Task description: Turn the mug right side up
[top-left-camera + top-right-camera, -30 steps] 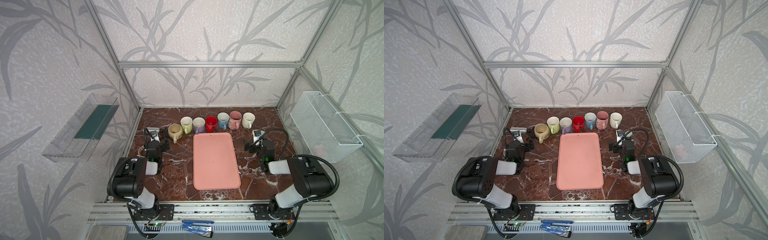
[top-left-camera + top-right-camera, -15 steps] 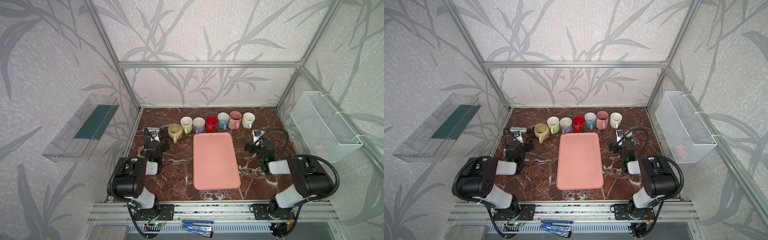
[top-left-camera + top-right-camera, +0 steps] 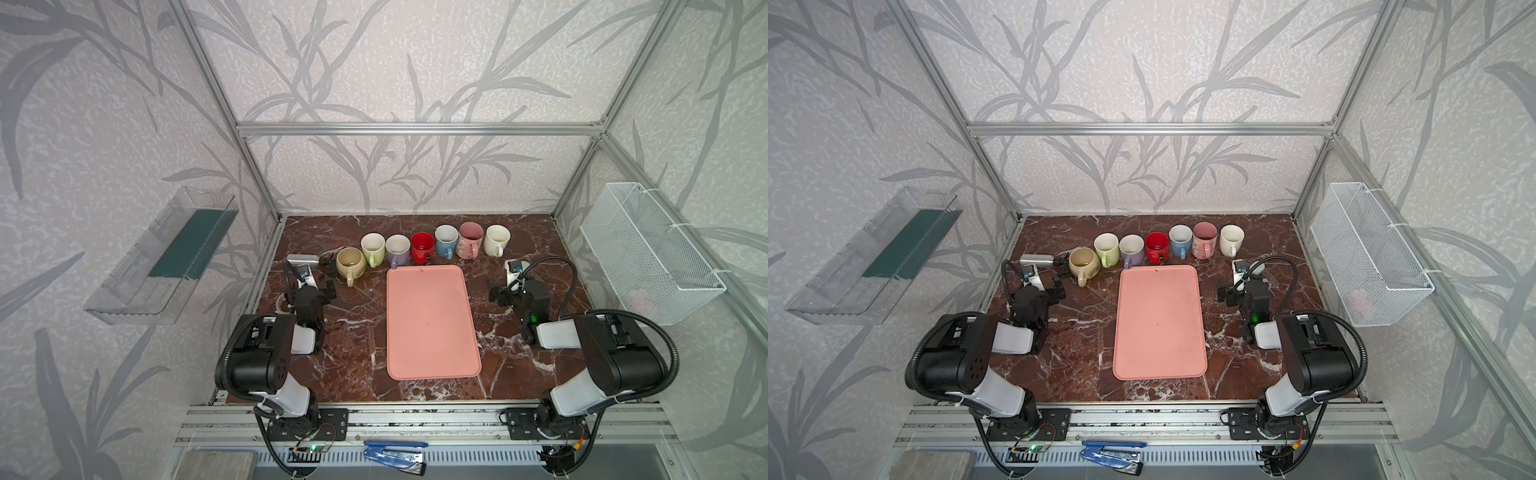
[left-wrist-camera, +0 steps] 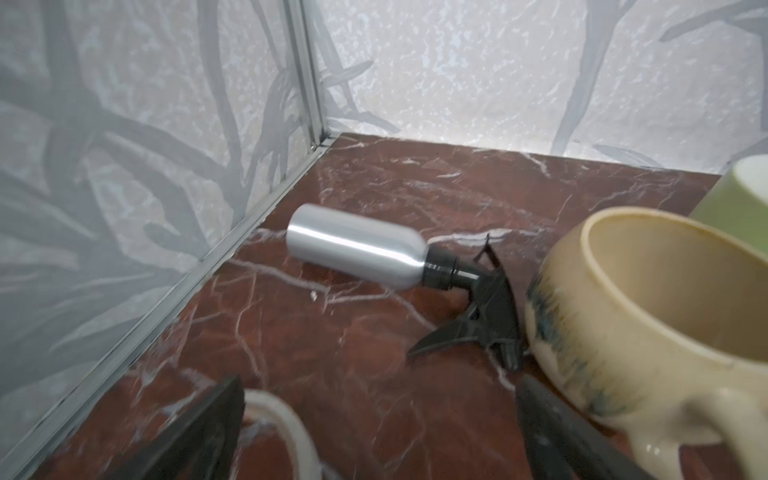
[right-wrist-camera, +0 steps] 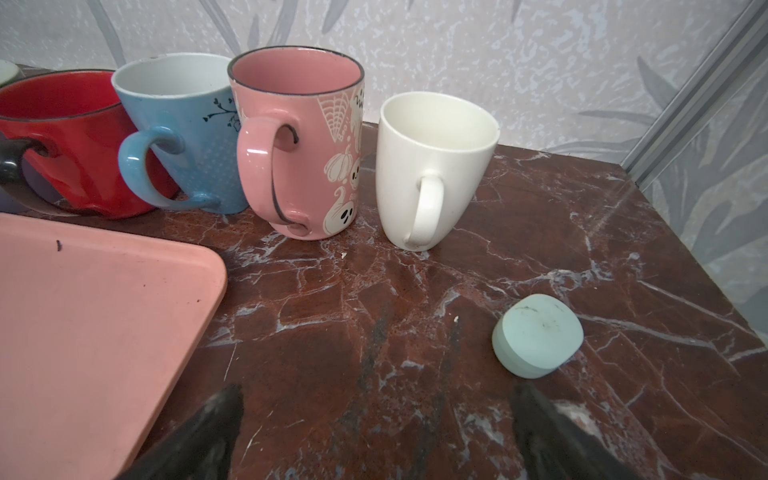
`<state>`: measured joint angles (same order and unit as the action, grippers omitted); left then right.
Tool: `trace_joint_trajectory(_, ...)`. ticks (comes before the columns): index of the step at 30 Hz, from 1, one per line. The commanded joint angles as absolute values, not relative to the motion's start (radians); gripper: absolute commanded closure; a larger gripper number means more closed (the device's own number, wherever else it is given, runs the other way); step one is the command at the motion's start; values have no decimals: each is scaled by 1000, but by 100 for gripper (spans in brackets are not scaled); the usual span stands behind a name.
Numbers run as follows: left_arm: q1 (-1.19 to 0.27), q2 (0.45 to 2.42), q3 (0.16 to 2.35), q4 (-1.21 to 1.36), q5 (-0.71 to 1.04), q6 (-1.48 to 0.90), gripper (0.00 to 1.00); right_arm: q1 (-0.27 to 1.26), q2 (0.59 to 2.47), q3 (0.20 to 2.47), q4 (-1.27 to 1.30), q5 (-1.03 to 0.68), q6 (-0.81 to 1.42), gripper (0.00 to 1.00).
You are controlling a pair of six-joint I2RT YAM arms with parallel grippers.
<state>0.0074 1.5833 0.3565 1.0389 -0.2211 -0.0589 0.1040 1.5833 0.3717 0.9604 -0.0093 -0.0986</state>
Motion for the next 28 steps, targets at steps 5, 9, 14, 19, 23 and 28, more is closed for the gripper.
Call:
trace_joint_trajectory(5,10,1568,381,937,-167,-32,1,107,1586,367,995,-14,-103,1)
trace_joint_trajectory(9,10,1569,381,939,-167,-32,1,107,1586,367,994,-14,-104,1)
trace_joint_trajectory(14,7,1562,343,1010,-127,-18,1,107,1586,367,994,-14,-103,1)
trace_joint_trajectory(19,7,1622,173,1394,-223,-46,1,107,1586,367,994,-14,-103,1)
trace_joint_trajectory(23,7,1579,303,1100,-222,-47,1,108,1586,366,994,-14,-103,1)
trace_joint_trajectory(28,26,1548,389,885,-93,-29,1,107,1586,365,994,-14,-103,1)
